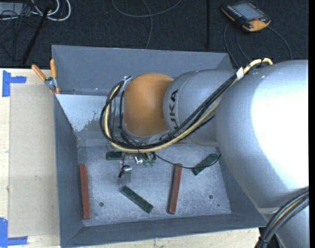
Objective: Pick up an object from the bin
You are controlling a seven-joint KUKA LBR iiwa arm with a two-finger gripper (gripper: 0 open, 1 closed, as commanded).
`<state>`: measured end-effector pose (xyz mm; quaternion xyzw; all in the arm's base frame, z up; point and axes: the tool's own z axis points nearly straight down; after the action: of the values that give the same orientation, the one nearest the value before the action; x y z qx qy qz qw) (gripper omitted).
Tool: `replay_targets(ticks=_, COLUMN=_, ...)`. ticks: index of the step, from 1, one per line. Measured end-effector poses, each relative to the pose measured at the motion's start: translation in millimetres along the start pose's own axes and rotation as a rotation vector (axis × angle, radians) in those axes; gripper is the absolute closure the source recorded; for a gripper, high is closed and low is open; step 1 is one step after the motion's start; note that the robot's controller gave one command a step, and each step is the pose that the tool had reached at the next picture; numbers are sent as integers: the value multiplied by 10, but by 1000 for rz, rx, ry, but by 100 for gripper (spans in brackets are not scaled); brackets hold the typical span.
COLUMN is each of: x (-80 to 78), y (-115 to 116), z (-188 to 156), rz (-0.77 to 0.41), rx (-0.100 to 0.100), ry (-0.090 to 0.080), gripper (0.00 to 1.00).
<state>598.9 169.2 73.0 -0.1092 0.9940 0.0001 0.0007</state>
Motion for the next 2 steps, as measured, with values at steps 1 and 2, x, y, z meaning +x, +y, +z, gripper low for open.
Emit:
replay_targets(ticks=1, x=163, y=-1213, z=21, rz=-4, rx=1, ry=-1, gripper=100)
replay_targets(ticks=2, x=162, y=-1210, z=21, rz=-5, rx=1, ry=-1, gripper=100)
